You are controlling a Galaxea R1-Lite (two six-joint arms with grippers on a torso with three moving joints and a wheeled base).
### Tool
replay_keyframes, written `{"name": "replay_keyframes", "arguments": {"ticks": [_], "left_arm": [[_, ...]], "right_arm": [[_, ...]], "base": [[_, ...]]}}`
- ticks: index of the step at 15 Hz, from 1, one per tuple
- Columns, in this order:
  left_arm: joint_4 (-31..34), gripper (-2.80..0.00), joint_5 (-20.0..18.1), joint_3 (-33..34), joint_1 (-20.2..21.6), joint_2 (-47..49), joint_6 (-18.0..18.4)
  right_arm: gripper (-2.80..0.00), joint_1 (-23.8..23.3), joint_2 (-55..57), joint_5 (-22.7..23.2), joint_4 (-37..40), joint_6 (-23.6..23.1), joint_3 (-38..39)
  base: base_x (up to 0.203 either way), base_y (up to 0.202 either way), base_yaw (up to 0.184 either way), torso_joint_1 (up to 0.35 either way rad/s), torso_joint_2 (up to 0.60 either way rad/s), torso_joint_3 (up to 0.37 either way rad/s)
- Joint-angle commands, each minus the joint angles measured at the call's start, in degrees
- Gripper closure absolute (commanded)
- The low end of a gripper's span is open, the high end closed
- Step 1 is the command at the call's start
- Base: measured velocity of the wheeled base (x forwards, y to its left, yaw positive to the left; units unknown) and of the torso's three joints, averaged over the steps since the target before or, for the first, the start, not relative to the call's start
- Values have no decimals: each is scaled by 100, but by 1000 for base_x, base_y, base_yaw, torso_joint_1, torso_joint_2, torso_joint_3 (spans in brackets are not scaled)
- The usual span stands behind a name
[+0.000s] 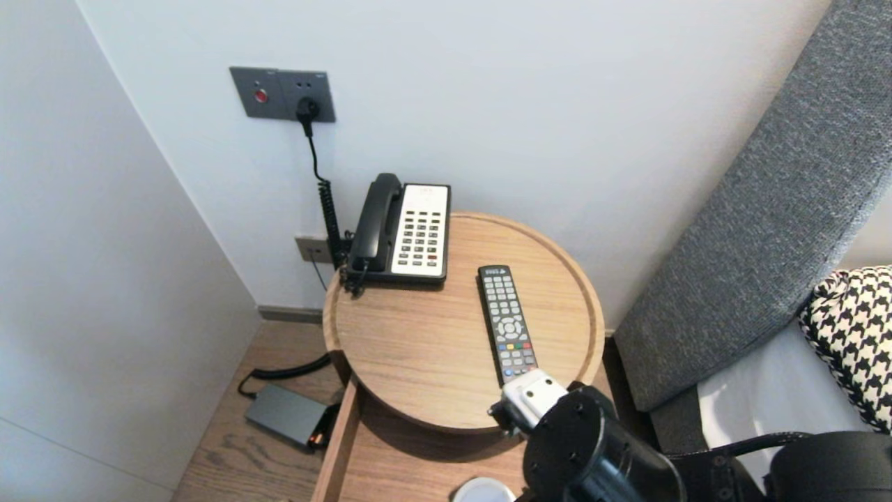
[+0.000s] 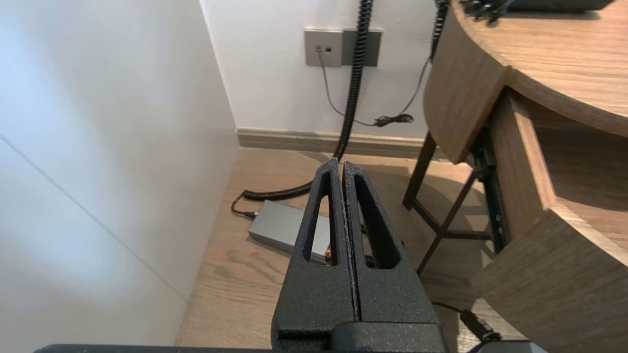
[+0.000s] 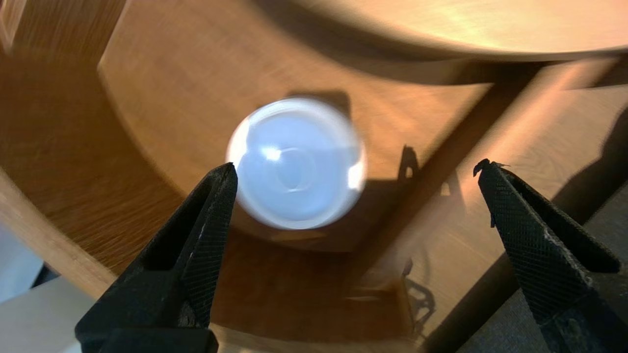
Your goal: Put the remote controls on the table in the drawer one by one
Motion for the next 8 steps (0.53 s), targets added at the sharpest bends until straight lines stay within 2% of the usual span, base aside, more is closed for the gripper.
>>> {"name": "replay_keyframes", "arguments": {"ticks": [1, 2, 4, 8], "left_arm": [[-5, 0, 0, 70, 1, -1, -1], [-5, 0, 0, 70, 1, -1, -1], [-5, 0, 0, 70, 1, -1, -1], [-5, 0, 0, 70, 1, -1, -1]], "right_arm": [[-137, -368, -561, -11, 19, -7, 85], [0, -555, -652, -8, 21, -69, 45], [0, -1045, -715, 5, 25, -310, -232], [0, -1408, -550, 18, 581, -480, -1448]], "base": [[0, 0, 0, 0, 0, 0], [0, 0, 0, 0, 0, 0], [0, 0, 0, 0, 0, 0], [0, 0, 0, 0, 0, 0]]}}
